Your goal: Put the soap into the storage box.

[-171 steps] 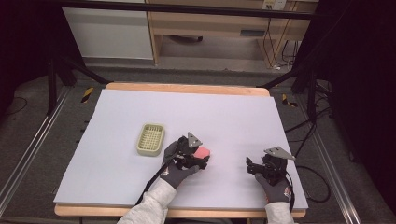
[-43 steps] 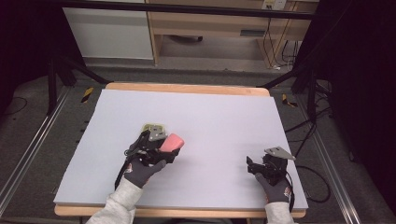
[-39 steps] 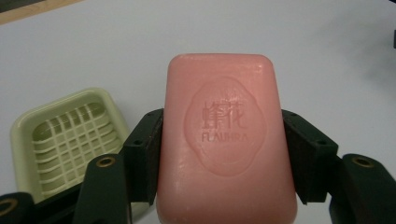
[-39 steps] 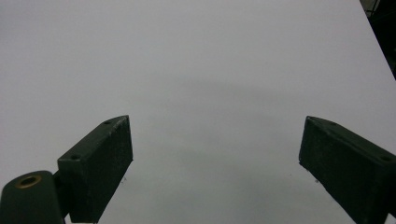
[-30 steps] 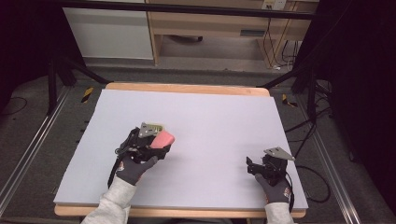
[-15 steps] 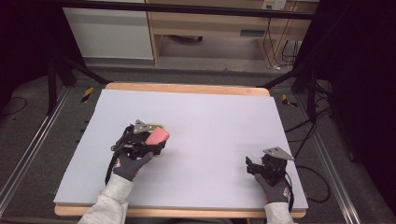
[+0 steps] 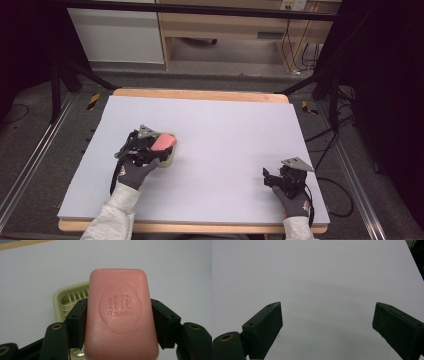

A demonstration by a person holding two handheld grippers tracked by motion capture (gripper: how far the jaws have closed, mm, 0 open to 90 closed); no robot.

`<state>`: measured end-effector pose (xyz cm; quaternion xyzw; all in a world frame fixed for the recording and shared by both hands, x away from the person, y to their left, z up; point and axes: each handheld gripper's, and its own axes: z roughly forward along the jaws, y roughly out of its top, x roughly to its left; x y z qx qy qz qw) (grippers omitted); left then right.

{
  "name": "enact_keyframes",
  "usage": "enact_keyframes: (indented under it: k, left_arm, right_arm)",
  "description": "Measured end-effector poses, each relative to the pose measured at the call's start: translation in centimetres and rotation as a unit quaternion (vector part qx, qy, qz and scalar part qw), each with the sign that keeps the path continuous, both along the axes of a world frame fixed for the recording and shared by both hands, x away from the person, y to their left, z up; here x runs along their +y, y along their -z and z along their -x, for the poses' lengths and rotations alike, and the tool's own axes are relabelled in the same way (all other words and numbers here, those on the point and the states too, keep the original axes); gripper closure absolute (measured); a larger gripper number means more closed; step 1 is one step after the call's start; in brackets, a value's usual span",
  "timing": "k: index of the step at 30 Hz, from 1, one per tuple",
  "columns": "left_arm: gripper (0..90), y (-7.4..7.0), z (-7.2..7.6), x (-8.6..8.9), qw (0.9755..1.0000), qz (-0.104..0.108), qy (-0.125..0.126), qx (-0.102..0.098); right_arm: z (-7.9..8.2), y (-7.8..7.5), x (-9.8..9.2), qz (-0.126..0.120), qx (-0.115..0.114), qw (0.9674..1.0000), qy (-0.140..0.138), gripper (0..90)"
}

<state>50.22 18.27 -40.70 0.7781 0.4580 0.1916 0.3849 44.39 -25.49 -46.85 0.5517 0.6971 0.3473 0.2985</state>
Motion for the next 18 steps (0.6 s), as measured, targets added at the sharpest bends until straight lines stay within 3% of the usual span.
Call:
enact_keyframes:
  k: [10,18]
  left_arm:
    - [37.1,0.1,-0.8,0.5,0.9999,0.000,-0.014,-0.008]
    - [37.1,0.9,-1.6,0.6,0.9997,-0.005,-0.022,-0.001]
  right_arm:
    - [0.0,0.0,0.1,0.002,0.000,1.0000,0.001,9.3]
    - [0.0,-0.1,0.1,0.002,-0.001,1.0000,0.002,9.4]
